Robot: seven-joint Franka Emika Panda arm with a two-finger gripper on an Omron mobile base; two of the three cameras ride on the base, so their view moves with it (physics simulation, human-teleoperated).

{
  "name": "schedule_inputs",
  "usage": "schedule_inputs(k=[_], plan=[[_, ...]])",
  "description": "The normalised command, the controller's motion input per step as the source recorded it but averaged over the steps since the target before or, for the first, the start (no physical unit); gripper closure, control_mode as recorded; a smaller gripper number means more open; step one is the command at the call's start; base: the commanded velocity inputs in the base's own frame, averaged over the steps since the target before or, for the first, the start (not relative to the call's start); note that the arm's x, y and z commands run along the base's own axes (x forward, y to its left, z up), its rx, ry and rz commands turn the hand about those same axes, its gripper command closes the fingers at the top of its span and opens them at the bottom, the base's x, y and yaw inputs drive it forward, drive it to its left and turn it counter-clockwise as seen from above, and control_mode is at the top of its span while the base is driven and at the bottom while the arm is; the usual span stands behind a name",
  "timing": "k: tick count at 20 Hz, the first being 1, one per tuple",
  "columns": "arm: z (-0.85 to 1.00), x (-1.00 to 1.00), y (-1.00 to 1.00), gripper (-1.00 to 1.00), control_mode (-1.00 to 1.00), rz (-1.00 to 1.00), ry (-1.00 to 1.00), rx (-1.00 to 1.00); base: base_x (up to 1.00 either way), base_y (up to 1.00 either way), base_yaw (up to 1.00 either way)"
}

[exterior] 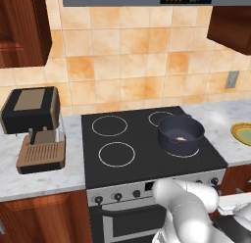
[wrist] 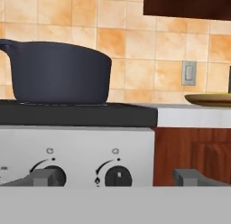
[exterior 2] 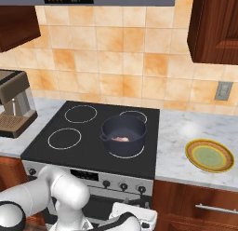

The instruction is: Retrieve the frozen meat and place it in the pot on a burner. Then turn the burner on.

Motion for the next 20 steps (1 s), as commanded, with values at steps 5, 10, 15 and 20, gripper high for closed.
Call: schedule_inputs(k=[5,10,15,20], plan=[[-0.06,0.06,0.0,-1.0,-1.0,0.0,0.0,0.0,0.0,0.0,0.0],[-0.11,0.07,0.0,-1.0,-1.0,0.0,0.0,0.0,0.0,0.0,0.0],[-0.24,0.08,0.0,-1.0,-1.0,0.0,0.03,0.0,0.0,0.0,0.0],[-0.17,0.03,-0.02,-1.0,-1.0,0.0,0.06,0.0,0.0,0.0,0.0]])
